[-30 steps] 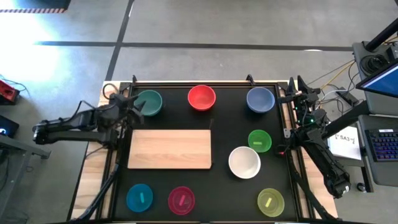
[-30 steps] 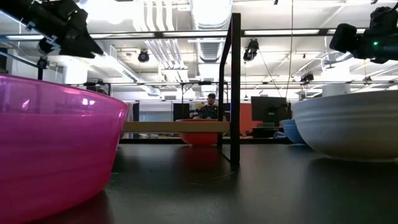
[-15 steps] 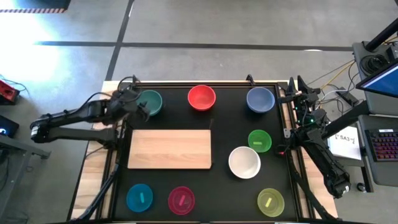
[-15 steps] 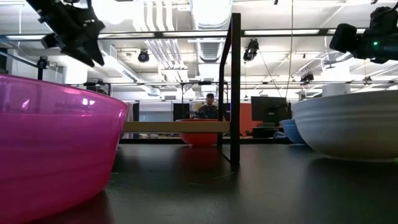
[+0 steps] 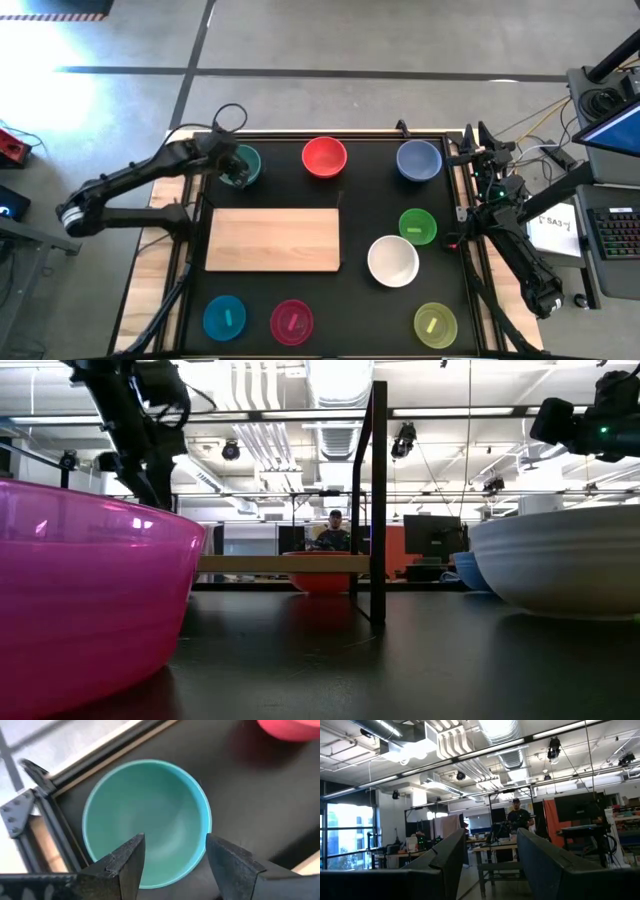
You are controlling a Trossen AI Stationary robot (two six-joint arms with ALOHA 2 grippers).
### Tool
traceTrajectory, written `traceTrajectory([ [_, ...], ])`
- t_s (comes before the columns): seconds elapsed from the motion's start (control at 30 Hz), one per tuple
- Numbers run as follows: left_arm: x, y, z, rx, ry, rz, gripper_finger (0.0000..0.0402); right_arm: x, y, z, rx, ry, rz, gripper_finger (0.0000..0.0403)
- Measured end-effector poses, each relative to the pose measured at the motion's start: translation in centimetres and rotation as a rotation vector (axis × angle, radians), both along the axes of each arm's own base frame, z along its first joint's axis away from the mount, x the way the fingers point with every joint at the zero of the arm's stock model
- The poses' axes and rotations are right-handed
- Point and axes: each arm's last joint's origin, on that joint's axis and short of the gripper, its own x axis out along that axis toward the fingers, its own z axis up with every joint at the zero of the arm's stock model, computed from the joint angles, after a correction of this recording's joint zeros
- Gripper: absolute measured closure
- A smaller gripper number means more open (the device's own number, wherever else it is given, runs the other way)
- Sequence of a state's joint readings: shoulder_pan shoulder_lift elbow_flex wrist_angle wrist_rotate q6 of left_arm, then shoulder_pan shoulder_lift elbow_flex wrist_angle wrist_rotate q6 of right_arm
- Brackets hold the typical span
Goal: Place and stack bowls onto a shelf
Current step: Put the green bowl on the shelf
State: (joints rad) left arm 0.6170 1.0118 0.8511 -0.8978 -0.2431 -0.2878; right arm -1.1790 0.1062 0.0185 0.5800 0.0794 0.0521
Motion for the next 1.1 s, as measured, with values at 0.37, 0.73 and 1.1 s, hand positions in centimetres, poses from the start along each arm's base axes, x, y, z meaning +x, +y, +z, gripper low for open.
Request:
traceTrajectory([
  [0.37,2.1,1.8,-2.9,-0.129,0.123,-0.123,0.0202,0.0,0.0,0.0,0.0,0.0,0.001,0.0232],
  [0.73,3.7,3.3,-5.5,-0.166,0.221,-0.227,0.0169,0.0,0.0,0.0,0.0,-0.001,0.0,0.0232],
  [1.1,4.5,3.8,-6.1,-0.197,0.222,-0.266,0.0222,0.0,0.0,0.0,0.0,0.0,0.0,0.0232],
])
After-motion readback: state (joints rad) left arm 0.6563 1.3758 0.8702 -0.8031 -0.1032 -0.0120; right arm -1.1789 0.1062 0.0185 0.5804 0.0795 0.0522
